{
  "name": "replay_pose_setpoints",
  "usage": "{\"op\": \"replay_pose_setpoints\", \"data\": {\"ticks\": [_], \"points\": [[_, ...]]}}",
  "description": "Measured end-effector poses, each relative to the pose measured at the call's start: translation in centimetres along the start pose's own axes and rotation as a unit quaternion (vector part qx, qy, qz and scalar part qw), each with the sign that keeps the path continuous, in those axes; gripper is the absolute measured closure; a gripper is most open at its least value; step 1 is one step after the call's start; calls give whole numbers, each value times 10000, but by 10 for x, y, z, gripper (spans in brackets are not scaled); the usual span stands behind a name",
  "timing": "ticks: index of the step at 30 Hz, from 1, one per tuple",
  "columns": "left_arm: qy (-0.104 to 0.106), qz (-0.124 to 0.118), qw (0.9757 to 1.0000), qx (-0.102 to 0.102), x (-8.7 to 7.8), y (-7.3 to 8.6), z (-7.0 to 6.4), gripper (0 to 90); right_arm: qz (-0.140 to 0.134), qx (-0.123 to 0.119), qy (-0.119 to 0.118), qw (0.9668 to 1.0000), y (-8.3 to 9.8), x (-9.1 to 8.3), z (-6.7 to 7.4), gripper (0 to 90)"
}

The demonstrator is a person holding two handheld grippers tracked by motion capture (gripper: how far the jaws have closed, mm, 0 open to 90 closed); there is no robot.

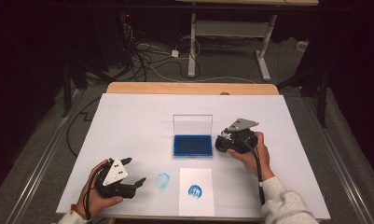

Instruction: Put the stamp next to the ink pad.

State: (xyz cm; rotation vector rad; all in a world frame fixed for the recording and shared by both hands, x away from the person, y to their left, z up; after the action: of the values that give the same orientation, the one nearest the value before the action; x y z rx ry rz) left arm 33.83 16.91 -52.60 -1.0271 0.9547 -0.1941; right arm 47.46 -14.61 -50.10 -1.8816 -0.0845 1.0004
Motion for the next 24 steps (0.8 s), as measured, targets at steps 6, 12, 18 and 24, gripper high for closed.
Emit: {"op": "replay_pose_setpoints", "data": {"ticks": [6,12,18,24], "points": [[7,21,10000,16,1,0,0,178,69,-114,-8,9999,6,5,4,572],[44,29,10000,21,1,0,-1,178,42,-171,6,9998,7,5,6,570],[59,31,10000,10,2,0,-2,178,75,-203,-11,9998,8,3,9,565],[70,35,10000,-4,2,0,-2,178,82,-194,-47,9998,8,1,10,544]]}}
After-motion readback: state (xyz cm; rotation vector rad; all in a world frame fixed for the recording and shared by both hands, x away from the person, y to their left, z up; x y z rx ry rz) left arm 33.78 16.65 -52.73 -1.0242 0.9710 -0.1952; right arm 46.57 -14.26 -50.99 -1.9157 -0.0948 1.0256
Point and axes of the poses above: each handheld gripper's, and its own axes: x roughly forward along the jaws, y roughly out of its underside, z roughly to its left, the point moved 10 cm from there along x, roughly forward along the jaws, and after that the axes turned 3 degrees about -z, right-handed, at the moved point
